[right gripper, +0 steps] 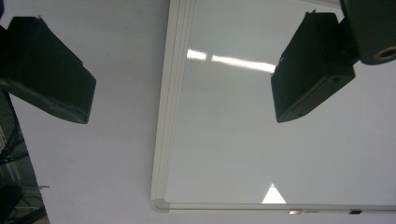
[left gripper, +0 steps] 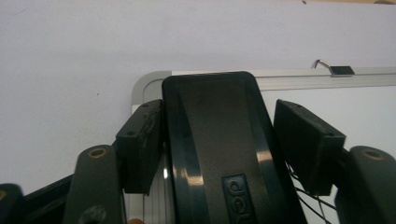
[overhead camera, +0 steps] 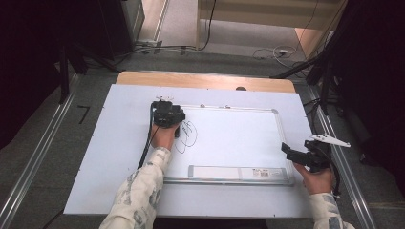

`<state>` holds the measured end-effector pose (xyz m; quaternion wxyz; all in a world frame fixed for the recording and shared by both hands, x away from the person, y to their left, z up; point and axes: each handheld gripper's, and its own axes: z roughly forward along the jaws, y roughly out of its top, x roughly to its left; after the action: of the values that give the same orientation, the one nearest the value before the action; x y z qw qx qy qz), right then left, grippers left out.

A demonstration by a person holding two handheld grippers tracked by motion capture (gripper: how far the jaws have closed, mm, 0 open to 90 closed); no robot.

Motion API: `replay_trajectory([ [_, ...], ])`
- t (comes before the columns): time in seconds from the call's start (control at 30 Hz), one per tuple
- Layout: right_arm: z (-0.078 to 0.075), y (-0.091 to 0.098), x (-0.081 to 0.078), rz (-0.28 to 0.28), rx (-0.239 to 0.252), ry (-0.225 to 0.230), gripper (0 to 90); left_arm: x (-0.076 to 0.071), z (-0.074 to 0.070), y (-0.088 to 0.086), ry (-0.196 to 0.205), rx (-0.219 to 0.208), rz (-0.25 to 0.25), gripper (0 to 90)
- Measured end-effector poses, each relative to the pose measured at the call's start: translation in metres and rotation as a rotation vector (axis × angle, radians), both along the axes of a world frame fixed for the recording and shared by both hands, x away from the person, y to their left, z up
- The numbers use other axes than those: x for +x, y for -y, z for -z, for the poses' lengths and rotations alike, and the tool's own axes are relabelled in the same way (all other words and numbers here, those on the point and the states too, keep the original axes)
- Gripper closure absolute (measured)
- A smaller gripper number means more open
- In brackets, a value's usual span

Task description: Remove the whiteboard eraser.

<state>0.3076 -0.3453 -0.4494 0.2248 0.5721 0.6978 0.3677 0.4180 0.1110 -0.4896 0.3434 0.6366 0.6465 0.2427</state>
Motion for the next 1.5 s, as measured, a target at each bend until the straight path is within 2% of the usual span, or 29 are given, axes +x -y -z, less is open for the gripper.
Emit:
replay_trajectory([
  [0.07, 0.000, 0.000, 0.000, 0.001, 0.000, 0.000, 5.4, 0.000, 0.000, 0.003, 0.010, 0.027, -0.007, 36.7],
  [0.3, 0.000, -0.001, 0.000, 0.000, -0.002, -0.001, 5.4, 0.001, 0.003, 0.006, -0.001, 0.039, -0.029, 36.2],
  [0.37, 0.000, -0.001, 0.000, 0.001, -0.001, -0.002, 5.4, 0.002, 0.002, 0.009, -0.002, 0.057, -0.041, 36.2],
  [0.63, 0.000, 0.000, 0.000, 0.001, -0.002, -0.001, 5.5, 0.002, 0.002, 0.010, 0.001, 0.063, -0.050, 38.9],
  [0.97, 0.000, 0.000, 0.000, 0.002, 0.000, 0.000, 5.7, 0.001, 0.001, 0.011, 0.018, 0.090, -0.018, 40.2],
  [1.3, 0.000, 0.001, 0.000, 0.005, 0.005, 0.000, 5.8, -0.001, -0.002, 0.008, 0.011, 0.098, 0.004, 40.2],
  [1.4, -0.001, 0.002, 0.000, 0.007, 0.006, 0.002, 5.8, -0.008, -0.022, 0.009, 0.100, 0.077, 0.013, 40.0],
  [1.43, -0.001, 0.002, 0.000, 0.008, 0.007, 0.001, 5.8, -0.009, -0.030, 0.009, 0.115, 0.081, 0.020, 39.9],
  [1.47, -0.001, 0.002, 0.000, 0.008, 0.007, 0.001, 5.8, -0.009, -0.030, 0.009, 0.115, 0.081, 0.020, 39.9],
  [1.5, -0.001, 0.001, 0.000, 0.008, 0.007, 0.000, 5.8, -0.010, -0.037, 0.009, 0.124, 0.091, 0.022, 39.9],
])
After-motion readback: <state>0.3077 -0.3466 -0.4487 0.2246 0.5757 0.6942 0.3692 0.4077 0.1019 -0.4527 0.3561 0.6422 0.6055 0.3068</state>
